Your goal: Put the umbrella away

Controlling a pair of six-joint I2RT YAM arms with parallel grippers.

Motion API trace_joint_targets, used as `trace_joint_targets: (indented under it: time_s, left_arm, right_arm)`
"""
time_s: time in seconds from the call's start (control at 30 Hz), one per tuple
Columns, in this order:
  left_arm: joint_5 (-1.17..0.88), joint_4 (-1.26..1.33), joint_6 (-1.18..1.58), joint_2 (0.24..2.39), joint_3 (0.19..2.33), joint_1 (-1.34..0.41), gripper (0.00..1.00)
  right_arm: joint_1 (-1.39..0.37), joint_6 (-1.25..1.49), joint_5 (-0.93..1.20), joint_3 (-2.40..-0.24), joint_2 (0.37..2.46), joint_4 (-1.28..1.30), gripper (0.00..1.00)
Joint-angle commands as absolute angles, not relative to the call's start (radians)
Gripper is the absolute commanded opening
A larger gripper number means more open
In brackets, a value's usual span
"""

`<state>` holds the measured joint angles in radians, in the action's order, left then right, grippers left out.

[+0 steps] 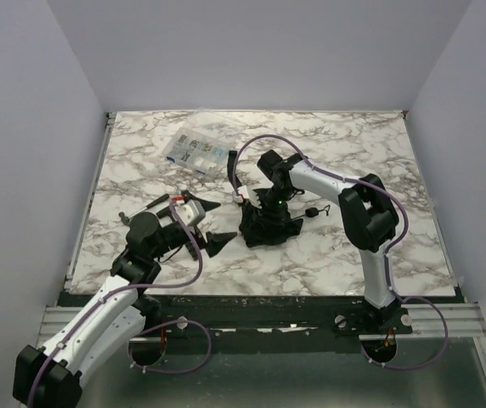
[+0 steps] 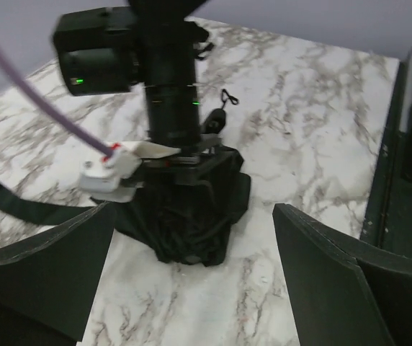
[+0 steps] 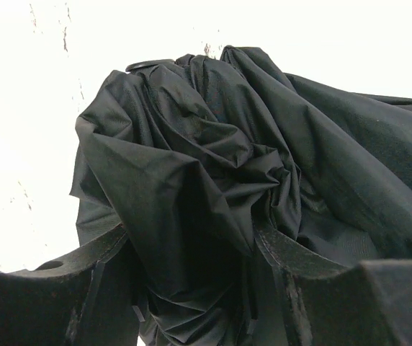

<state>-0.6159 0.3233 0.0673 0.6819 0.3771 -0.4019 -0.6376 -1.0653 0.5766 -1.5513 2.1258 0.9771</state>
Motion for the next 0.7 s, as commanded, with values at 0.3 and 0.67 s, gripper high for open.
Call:
trace_joint_targets:
  time_s: [0.3, 0.67]
  left_arm:
    - [-0.184, 0.262, -0.395, 0.948, 0.393, -0.927, 0.94]
    - [0.029, 0.534, -0.426, 1.252, 0.461, -0.971, 0.99]
  right_arm:
    - [-0.658, -0.854, 0.513, -1.377, 2.337, 0.986, 0.5]
    - [-0.658, -0.885, 0.471, -1.329, 2.306, 0.965, 0.51]
